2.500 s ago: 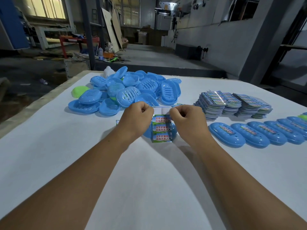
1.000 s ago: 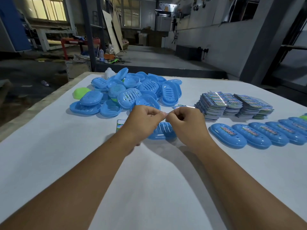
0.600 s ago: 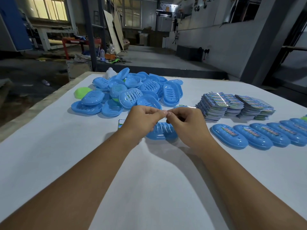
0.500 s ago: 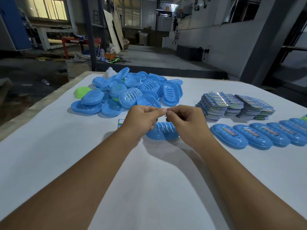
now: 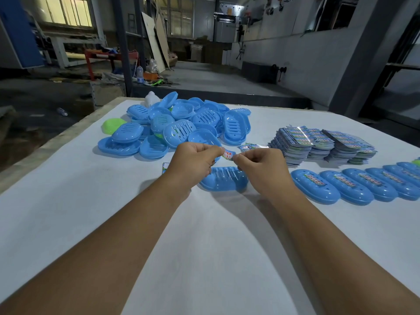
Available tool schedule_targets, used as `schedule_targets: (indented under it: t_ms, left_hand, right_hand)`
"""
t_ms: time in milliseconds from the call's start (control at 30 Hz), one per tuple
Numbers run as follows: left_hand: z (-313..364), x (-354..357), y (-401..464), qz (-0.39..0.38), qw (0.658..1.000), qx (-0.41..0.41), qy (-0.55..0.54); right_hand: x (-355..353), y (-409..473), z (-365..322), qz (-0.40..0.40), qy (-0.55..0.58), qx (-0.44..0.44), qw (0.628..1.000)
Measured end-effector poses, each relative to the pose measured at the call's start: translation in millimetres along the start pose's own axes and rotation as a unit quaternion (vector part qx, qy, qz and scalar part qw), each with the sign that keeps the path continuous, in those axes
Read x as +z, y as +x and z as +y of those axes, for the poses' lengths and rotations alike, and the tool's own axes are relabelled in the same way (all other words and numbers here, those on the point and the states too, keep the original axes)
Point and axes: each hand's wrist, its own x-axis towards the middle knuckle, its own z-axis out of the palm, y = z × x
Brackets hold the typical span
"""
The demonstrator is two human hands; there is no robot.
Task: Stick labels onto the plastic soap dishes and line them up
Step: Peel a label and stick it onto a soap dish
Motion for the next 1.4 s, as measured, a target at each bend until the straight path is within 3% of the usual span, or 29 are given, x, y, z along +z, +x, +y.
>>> schedule_targets:
  t_ms: [400,500,733,1200,1400]
  left_hand:
    - [8,-1,-7,0.017,0.998,-0.050,0.045]
    - [8,-3,-11,0.009,0.994,-0.071,0.087]
    - [-1,-5,-10,0.027,0.974,-0.023,0.223]
    - [-2,-6,-10,0.038,0.949,-0.018,0.313]
    - [-2,0,-16,0.059,0.895,0.027,0.441]
  right_hand:
    - [-4,2,0,-0.011,0.066,0.072,0.995]
    - [-5,1,3,-0.027,0.049,0.068,0.996]
    - [0,1,11,-0.048,-0.024,0.068,0.996]
    - [3,7,14,-0.055,-0.070,0.070,0.994]
    - [5,3,11,-0.037,-0.143,0.042,0.988]
